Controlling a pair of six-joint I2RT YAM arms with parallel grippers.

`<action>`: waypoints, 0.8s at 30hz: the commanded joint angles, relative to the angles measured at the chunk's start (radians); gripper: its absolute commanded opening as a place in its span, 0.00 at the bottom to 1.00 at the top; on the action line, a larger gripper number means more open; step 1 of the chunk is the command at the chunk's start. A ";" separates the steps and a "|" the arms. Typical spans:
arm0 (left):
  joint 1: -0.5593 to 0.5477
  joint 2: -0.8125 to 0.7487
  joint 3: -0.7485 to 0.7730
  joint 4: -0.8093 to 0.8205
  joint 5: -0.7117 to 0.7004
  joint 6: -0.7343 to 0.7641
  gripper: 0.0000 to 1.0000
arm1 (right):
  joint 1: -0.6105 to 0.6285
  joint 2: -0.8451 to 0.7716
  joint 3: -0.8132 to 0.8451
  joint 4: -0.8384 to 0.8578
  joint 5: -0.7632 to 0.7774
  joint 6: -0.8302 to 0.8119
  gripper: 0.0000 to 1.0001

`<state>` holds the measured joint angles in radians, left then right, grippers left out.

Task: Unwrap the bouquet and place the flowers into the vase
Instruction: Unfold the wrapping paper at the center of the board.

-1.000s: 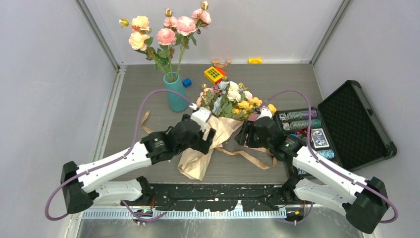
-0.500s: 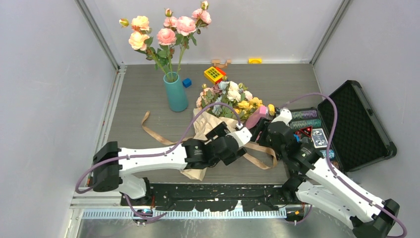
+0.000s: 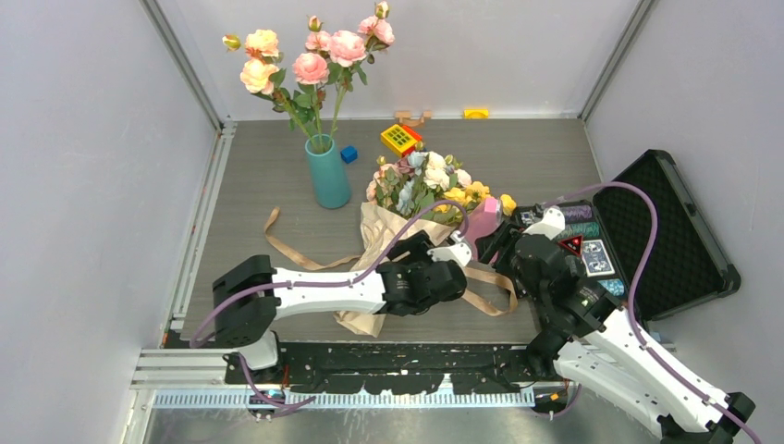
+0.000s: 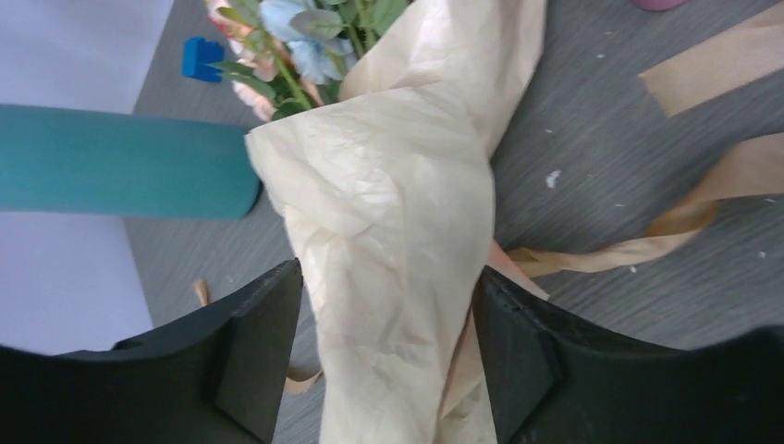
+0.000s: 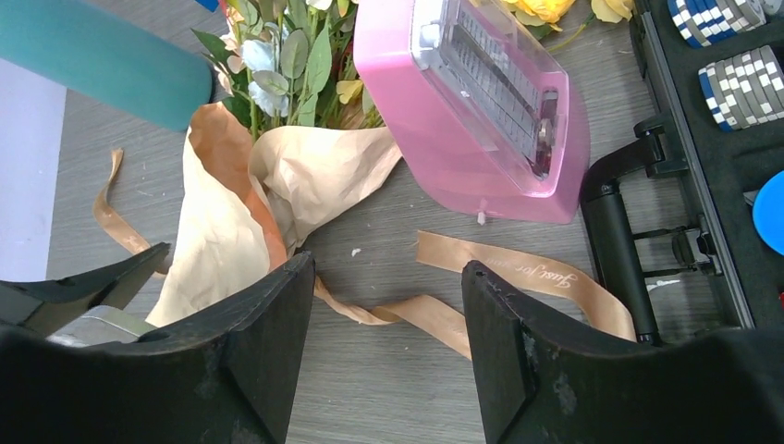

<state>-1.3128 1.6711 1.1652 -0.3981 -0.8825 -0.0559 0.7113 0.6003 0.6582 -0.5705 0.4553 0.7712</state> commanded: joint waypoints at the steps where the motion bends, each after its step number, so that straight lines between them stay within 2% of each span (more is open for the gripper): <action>1: 0.010 -0.021 0.065 -0.073 -0.156 -0.084 0.62 | 0.000 0.002 0.008 0.010 0.023 0.006 0.65; 3: 0.032 -0.046 0.067 -0.112 -0.135 -0.153 0.51 | 0.000 0.010 0.009 0.022 0.002 -0.017 0.65; 10: 0.168 -0.221 -0.034 -0.119 0.079 -0.316 0.14 | 0.000 0.101 0.034 0.092 -0.154 -0.111 0.64; 14: 0.276 -0.332 -0.120 -0.111 0.184 -0.402 0.01 | 0.001 0.193 0.043 0.171 -0.282 -0.134 0.63; 18: 0.390 -0.440 -0.211 -0.094 0.242 -0.448 0.00 | 0.025 0.273 0.040 0.271 -0.339 -0.123 0.61; 24: 0.548 -0.550 -0.332 -0.069 0.350 -0.482 0.00 | 0.096 0.421 0.076 0.377 -0.334 -0.109 0.61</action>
<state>-0.8433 1.1805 0.8833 -0.5060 -0.6250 -0.4778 0.7650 0.9501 0.6685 -0.3363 0.1474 0.6613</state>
